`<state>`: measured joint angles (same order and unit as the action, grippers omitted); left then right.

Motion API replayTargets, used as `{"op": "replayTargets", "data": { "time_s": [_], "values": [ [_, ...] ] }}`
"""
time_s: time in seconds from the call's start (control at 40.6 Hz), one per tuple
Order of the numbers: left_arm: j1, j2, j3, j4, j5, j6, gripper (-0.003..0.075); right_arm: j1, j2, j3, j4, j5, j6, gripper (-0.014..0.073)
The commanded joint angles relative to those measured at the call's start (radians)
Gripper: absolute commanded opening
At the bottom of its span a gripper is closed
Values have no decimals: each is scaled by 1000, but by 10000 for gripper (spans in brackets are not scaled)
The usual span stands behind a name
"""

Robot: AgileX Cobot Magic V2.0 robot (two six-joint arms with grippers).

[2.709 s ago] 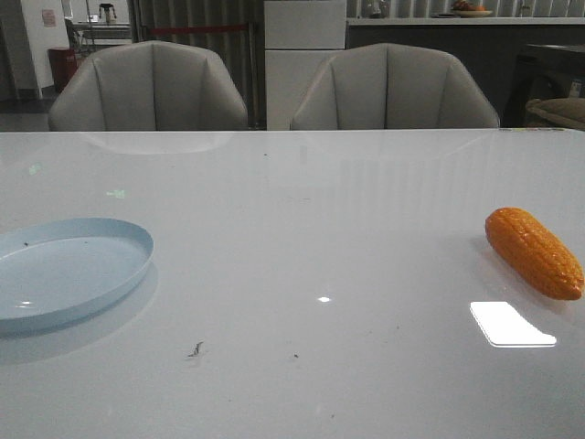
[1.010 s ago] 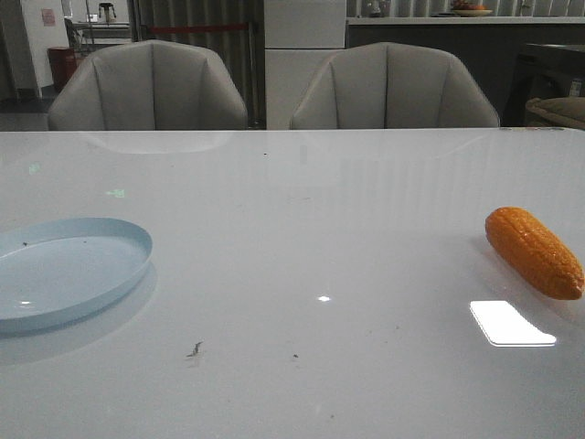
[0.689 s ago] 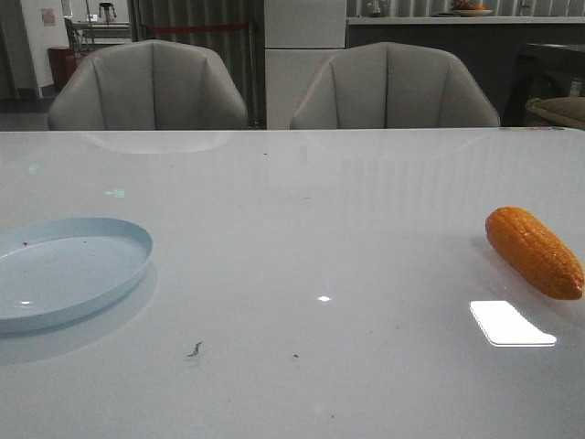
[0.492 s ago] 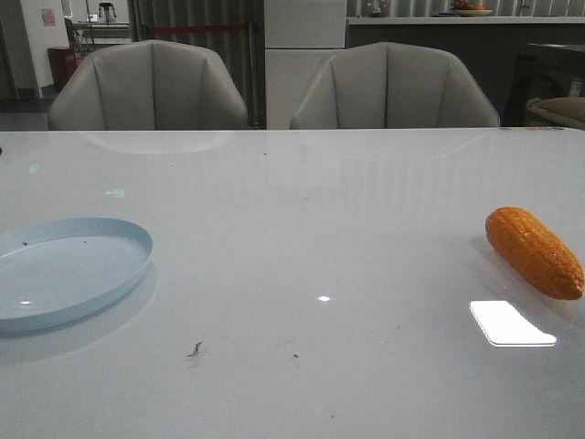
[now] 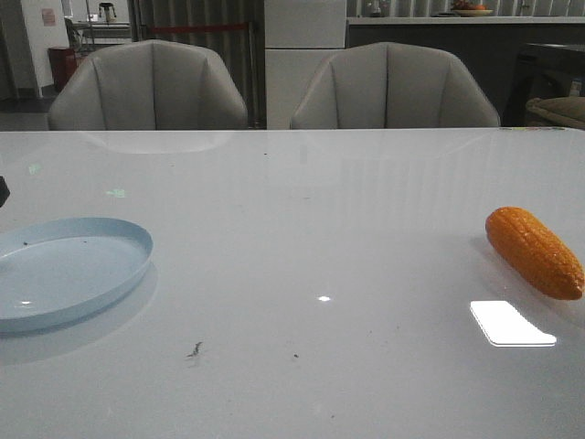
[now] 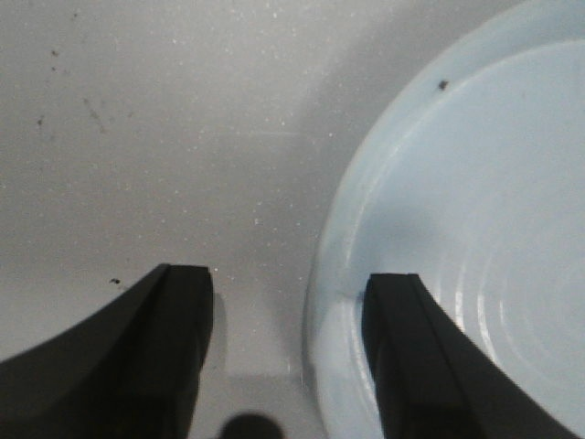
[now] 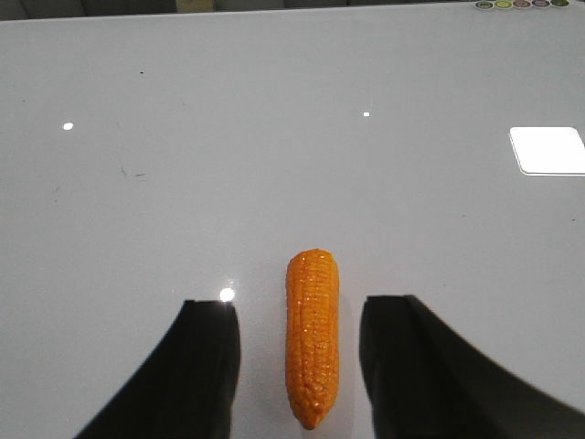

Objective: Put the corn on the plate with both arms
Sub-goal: 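Grasp the rim of the light blue plate with the left gripper, then lift the plate and carry it toward the table center, lower it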

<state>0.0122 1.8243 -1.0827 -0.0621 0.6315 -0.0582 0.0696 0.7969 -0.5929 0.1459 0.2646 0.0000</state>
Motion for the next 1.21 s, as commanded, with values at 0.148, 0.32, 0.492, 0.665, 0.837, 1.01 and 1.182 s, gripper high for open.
{"op": "replayTargets", "data": {
  "time_s": [0.148,0.32,0.492,0.665,0.837,1.01,1.182],
  "values": [
    [1,-21,-27,-16,3,-8,375,2,-3,-30,-1,-73,0,425],
    [1,-21,-27,-17,7,-8,83,2,-3,-30,-1,-72,0,425],
    [1,-21,-35,-24,28,-8,98,2,-3,-30,-1,-66,0,425],
    [1,-21,-120,-24,141,-8,97,2,-3,-30,-1,-47,0,425],
    [1,-21,-280,-59,268,-8,97,2,-3,-30,-1,-33,0,425],
    [-1,-21,-415,-185,342,-6,97,2,-3,-30,-1,-33,0,425],
    [-38,-21,-489,-284,380,-3,97,2,-3,-30,-1,-34,0,425]
  ]
}}
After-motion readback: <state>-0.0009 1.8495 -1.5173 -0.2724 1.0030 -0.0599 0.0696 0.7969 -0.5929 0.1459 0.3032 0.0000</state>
